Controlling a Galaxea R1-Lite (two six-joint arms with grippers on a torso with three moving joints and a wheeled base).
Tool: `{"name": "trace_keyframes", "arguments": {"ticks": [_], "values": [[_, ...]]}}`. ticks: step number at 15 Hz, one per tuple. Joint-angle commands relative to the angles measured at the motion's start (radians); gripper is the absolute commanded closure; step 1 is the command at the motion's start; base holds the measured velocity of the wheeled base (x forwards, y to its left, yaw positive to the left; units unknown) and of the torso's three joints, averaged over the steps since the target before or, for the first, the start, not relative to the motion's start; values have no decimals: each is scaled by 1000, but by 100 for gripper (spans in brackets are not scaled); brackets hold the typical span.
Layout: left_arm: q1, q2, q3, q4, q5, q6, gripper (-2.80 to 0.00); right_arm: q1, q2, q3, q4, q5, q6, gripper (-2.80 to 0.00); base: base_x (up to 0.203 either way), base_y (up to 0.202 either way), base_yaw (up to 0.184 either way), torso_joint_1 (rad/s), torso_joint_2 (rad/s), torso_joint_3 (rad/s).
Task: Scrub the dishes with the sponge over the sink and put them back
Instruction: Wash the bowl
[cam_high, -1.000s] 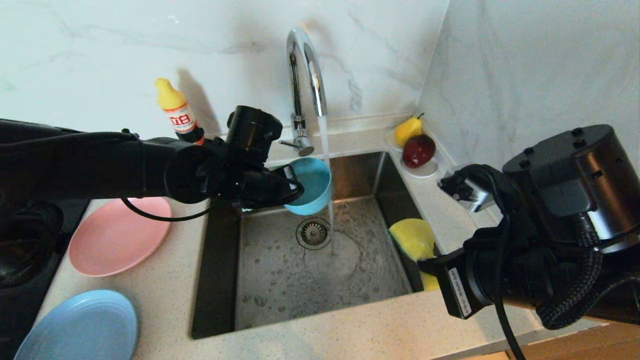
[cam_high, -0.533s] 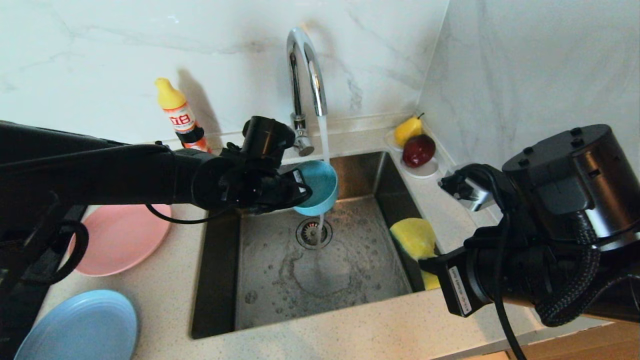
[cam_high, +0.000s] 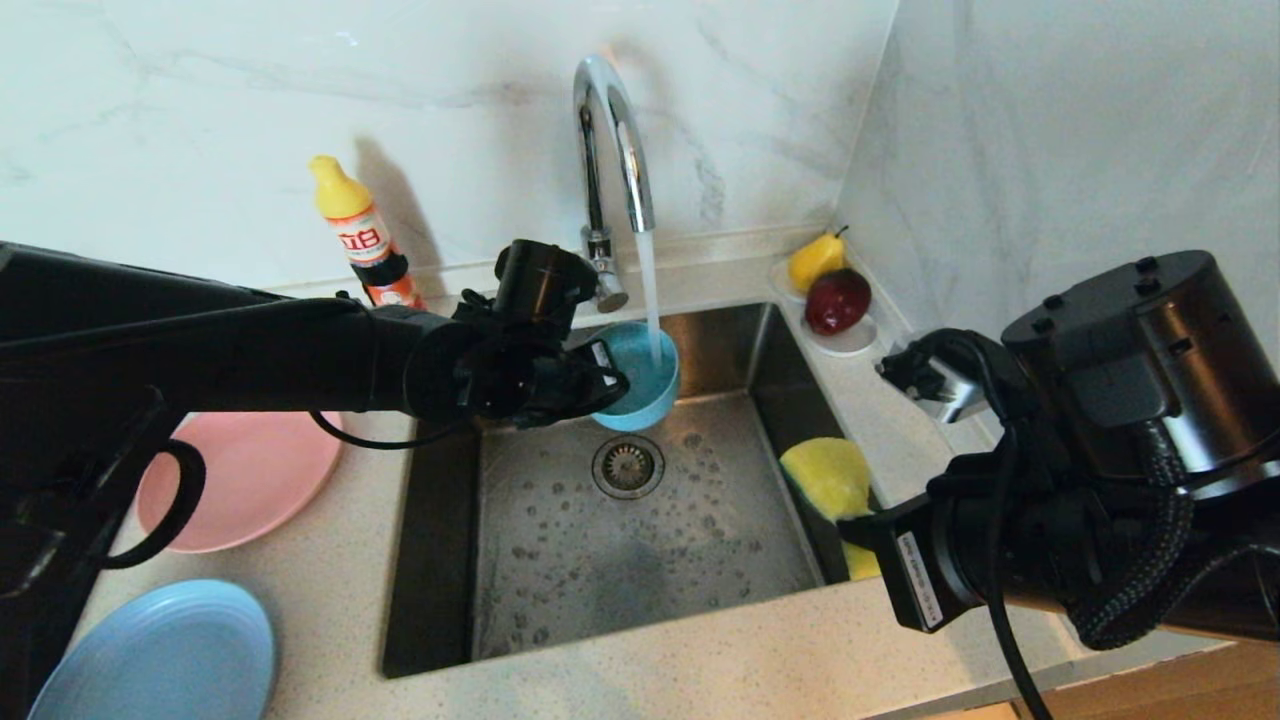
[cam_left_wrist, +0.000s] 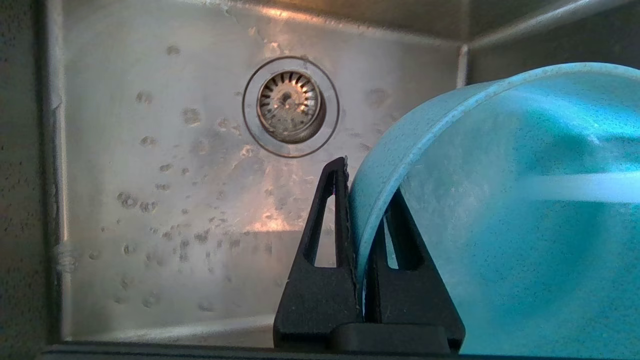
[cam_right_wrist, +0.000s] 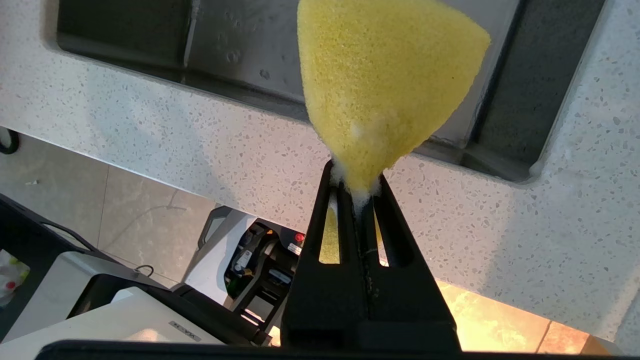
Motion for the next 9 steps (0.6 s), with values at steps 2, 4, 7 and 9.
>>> {"name": "trace_keyframes", "arguments": {"ticks": [2, 4, 7, 9], "values": [[0, 1, -4, 0, 2, -5, 0, -1, 2, -5, 2, -1, 0, 0, 0, 0, 0, 0, 0, 0], [0, 0, -4, 0, 2, -5, 0, -1, 2, -6, 2, -1, 0, 0, 0, 0, 0, 0, 0, 0], [0, 0, -4, 0, 3, -8, 0, -1, 2, -5, 2, -1, 0, 0, 0, 0, 0, 0, 0, 0], [0, -2, -6, 0, 2, -8, 0, -1, 2, -6, 2, -1, 0, 0, 0, 0, 0, 0, 0, 0]]}}
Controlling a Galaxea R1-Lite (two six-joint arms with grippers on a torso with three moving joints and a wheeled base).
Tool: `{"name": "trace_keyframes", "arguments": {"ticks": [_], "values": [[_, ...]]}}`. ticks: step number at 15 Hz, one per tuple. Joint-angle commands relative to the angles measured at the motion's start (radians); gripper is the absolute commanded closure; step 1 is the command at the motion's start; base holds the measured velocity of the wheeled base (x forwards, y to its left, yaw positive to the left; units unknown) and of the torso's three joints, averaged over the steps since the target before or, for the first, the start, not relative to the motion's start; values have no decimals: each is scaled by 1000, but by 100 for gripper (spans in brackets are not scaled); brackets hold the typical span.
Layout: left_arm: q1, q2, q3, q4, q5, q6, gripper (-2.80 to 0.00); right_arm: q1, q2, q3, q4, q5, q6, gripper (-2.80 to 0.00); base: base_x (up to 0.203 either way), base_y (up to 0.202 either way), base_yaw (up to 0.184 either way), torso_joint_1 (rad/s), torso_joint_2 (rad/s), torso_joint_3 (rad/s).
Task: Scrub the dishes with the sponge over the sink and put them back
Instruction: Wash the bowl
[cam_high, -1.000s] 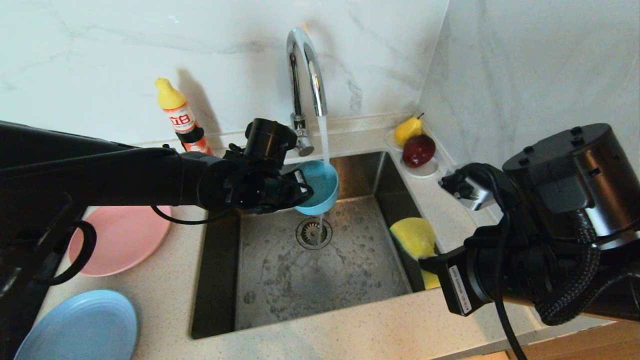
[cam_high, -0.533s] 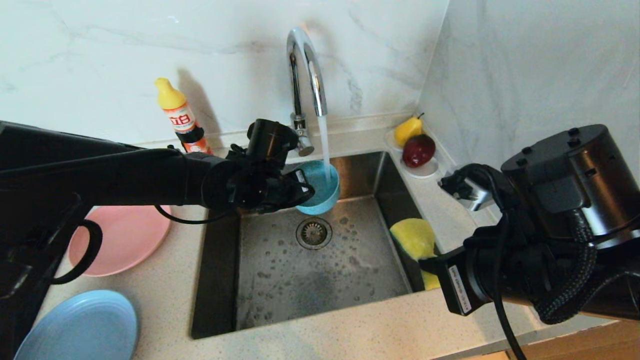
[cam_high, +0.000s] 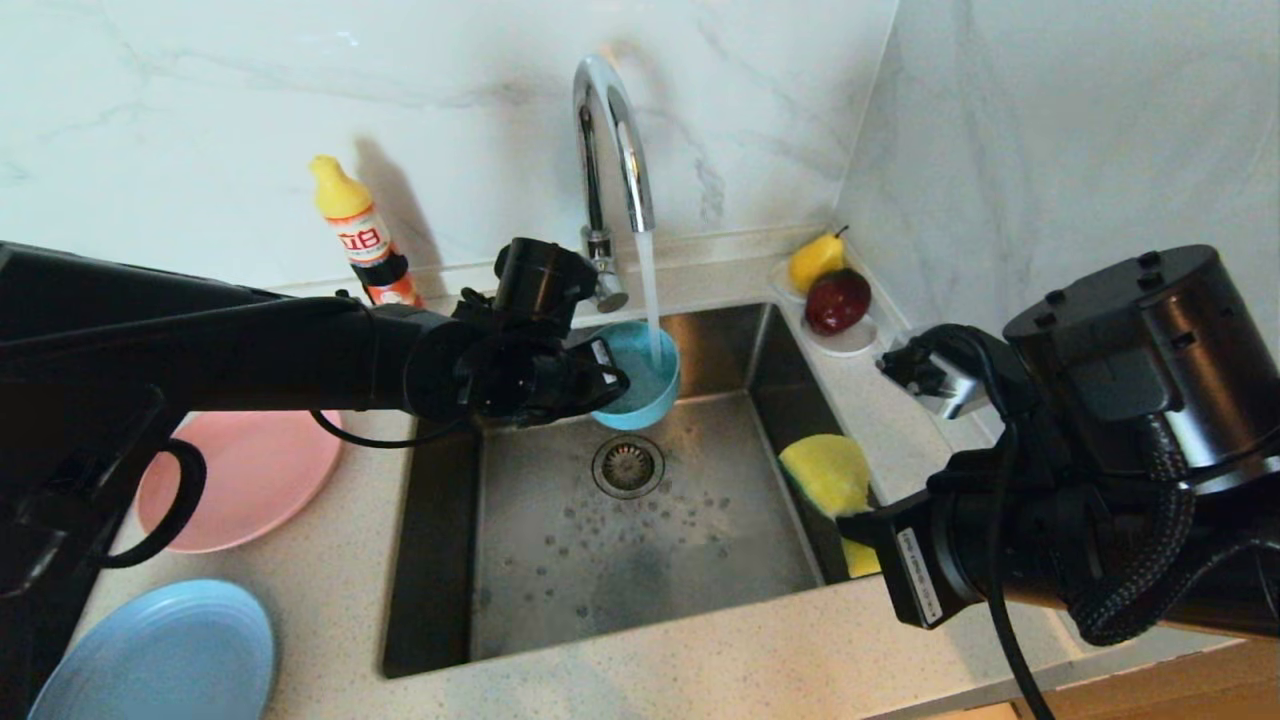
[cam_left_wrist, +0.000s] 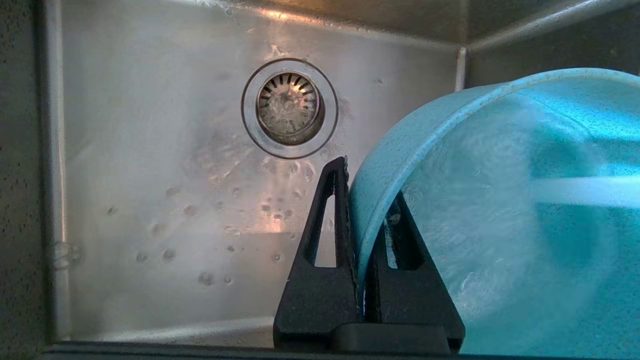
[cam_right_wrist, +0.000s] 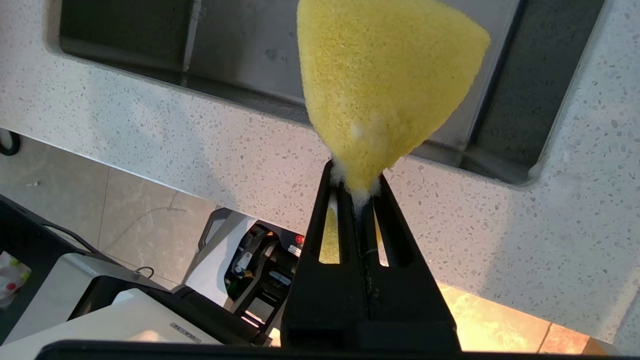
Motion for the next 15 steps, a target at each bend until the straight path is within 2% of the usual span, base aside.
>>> {"name": "trace_keyframes", "arguments": {"ticks": [1, 9, 12, 15], "values": [[0, -3, -3, 0, 2, -4, 0, 0, 1, -1, 2, -1, 2, 0, 0, 0, 0, 0, 0, 0], [0, -20, 11, 2, 4, -19, 0, 0, -2, 4, 2, -1, 2, 0, 0, 0, 0, 0, 0, 0], [3, -81, 45, 2, 73, -1, 0, 0, -5, 4, 2, -1, 2, 0, 0, 0, 0, 0, 0, 0], [25, -190, 101, -9, 86, 35, 0, 0, -2, 7, 2, -1, 3, 0, 0, 0, 0, 0, 0, 0]]}}
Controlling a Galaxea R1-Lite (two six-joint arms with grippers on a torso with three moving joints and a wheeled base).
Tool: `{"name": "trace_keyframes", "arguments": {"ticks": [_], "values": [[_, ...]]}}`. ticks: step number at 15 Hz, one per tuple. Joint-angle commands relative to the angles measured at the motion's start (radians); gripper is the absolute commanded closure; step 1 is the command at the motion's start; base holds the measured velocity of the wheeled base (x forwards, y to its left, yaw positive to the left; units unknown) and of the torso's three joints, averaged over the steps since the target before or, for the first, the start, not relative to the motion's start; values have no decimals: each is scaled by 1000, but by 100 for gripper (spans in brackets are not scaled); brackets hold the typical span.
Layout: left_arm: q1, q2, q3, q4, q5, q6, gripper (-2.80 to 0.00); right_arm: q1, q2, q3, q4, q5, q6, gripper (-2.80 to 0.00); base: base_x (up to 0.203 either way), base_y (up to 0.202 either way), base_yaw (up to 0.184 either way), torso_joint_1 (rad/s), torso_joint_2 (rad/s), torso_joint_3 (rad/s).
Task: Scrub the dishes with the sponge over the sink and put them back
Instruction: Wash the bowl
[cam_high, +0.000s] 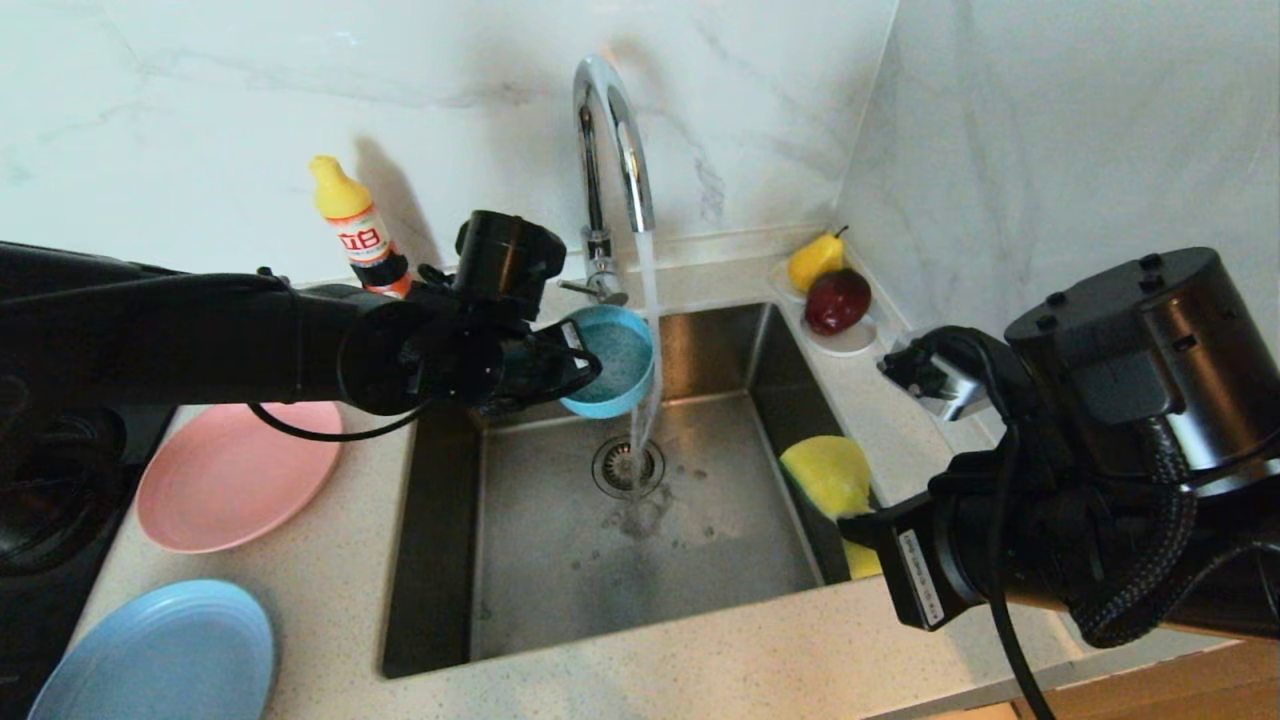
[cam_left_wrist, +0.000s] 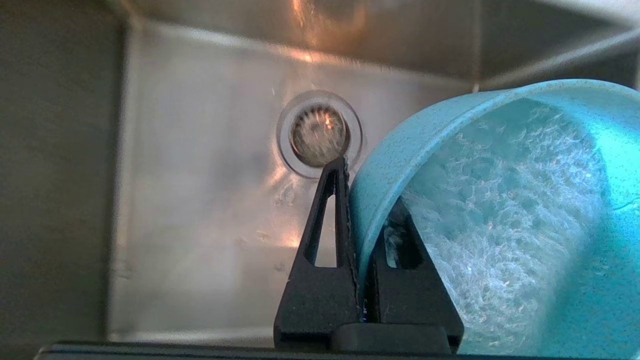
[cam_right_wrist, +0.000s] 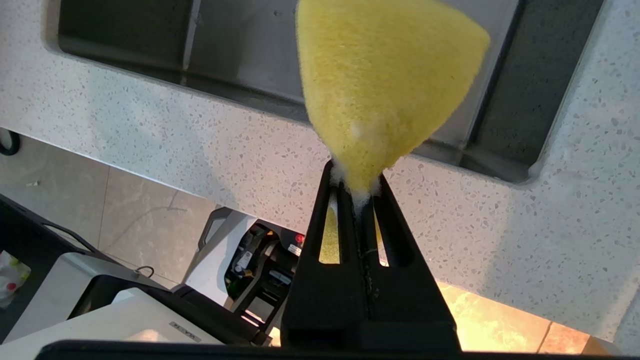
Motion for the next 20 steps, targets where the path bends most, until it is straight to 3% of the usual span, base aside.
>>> {"name": "trace_keyframes", "arguments": {"ticks": [1, 2, 6, 8, 12, 15, 20], "values": [[18, -113, 71, -37, 4, 29, 0, 0, 4, 2, 2, -1, 3, 0, 0, 0, 0, 0, 0, 0], [24, -139, 125, -99, 8, 66, 0, 0, 5, 4, 2, -1, 3, 0, 0, 0, 0, 0, 0, 0], [40, -192, 351, -569, 16, 270, 0, 0, 22, -5, 2, -1, 3, 0, 0, 0, 0, 0, 0, 0], [42, -206, 412, -745, 17, 366, 0, 0, 35, -7, 0, -1, 5, 0, 0, 0, 0, 0, 0, 0], [45, -214, 437, -910, 10, 492, 0, 0, 45, -8, 0, 2, 7, 0, 0, 0, 0, 0, 0, 0], [45, -213, 484, -1092, -6, 603, 0, 0, 52, -10, 0, 3, 7, 0, 0, 0, 0, 0, 0, 0], [46, -213, 528, -1255, -35, 638, 0, 1, 64, -18, 0, 3, 7, 0, 0, 0, 0, 0, 0, 0]]}}
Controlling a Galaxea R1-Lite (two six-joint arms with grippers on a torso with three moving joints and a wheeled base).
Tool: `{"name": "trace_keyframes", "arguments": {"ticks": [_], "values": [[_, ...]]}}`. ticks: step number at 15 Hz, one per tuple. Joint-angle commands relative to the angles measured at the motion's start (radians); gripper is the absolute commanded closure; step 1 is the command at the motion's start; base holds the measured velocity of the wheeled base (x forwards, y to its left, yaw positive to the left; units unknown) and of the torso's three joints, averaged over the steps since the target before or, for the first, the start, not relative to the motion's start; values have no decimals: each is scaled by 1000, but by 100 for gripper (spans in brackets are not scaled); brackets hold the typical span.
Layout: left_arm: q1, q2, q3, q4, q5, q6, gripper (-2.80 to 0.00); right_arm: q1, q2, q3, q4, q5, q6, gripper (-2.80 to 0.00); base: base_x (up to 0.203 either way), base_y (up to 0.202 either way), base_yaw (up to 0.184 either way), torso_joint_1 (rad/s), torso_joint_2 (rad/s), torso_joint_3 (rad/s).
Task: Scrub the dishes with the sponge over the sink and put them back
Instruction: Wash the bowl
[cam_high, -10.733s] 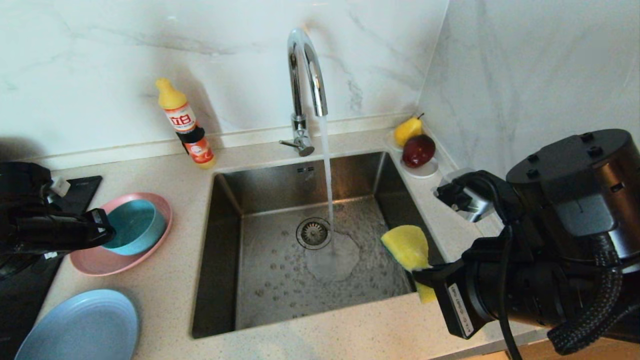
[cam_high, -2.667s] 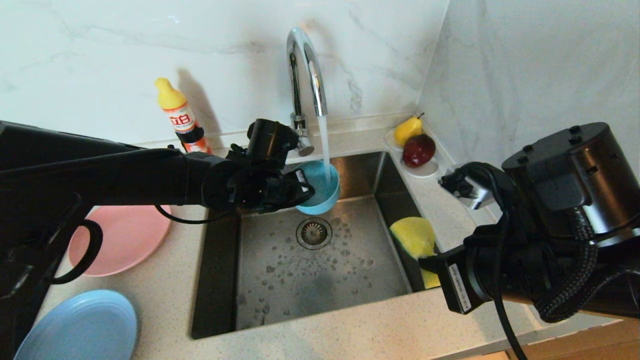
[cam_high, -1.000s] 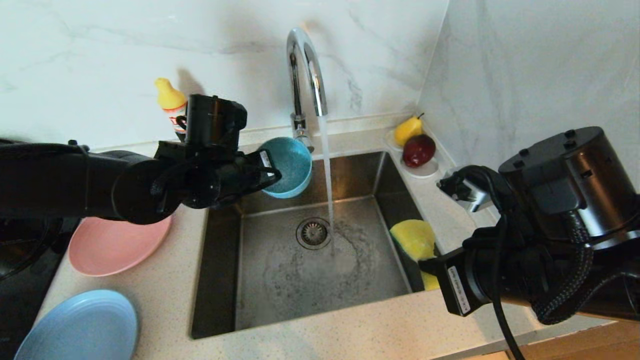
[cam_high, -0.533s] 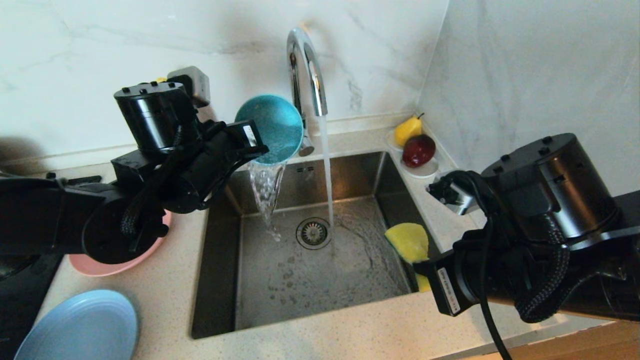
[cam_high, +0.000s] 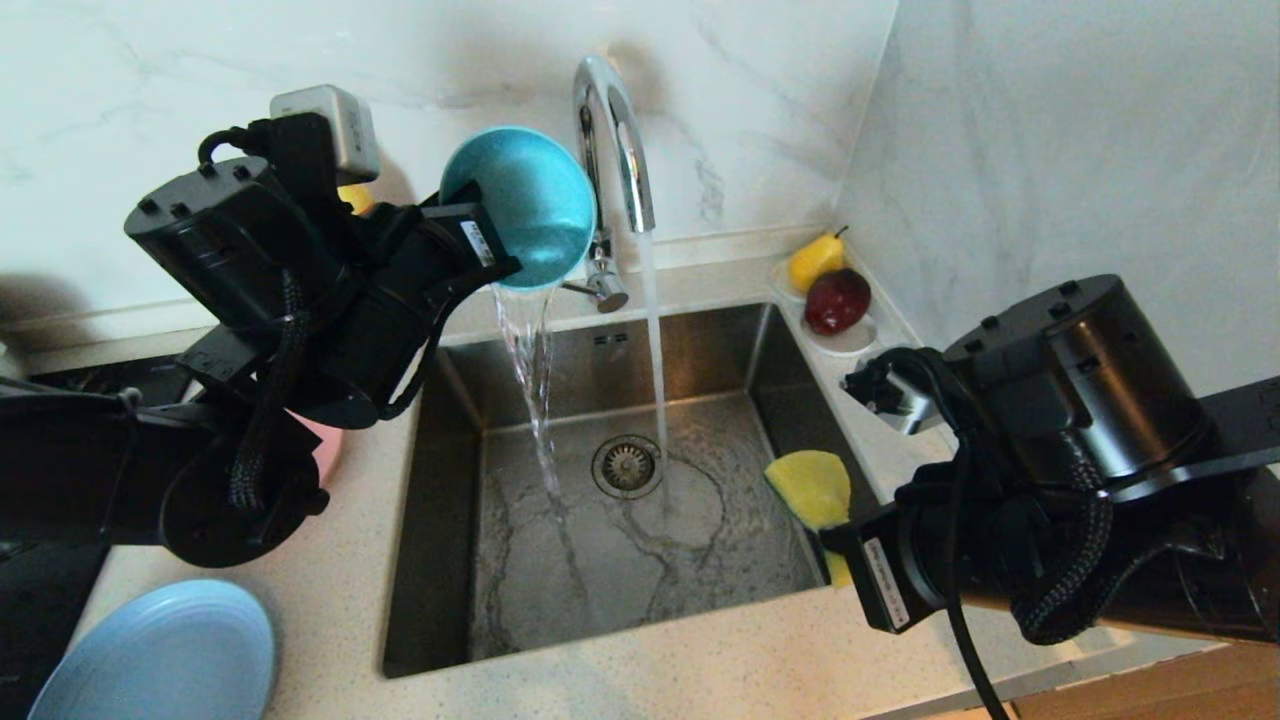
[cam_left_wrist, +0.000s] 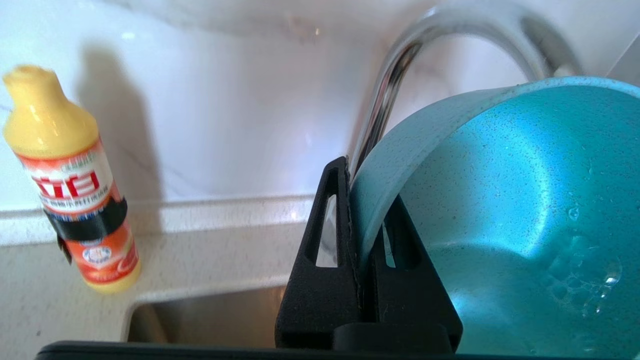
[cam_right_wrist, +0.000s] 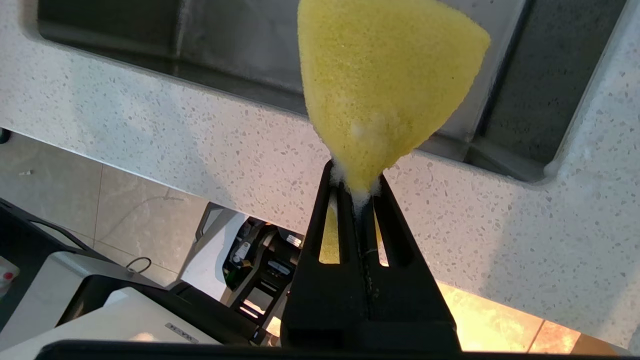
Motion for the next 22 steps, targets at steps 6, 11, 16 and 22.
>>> {"name": "trace_keyframes", "arguments": {"ticks": [6, 11, 16, 22], "values": [[11, -3, 36, -171, -26, 57, 0, 0, 3, -8, 2, -2, 1, 0, 0, 0, 0, 0, 0, 0], [9, -4, 83, -243, -48, 81, 0, 0, 1, -6, 3, -2, 1, 0, 0, 0, 0, 0, 0, 0], [11, -18, 86, -209, -56, 73, 0, 0, -8, -11, 2, -2, 1, 0, 0, 0, 0, 0, 0, 0], [14, -248, 73, 491, -157, -43, 0, 25, -64, -71, 16, 18, -2, 0, 0, 0, 0, 0, 0, 0]]}}
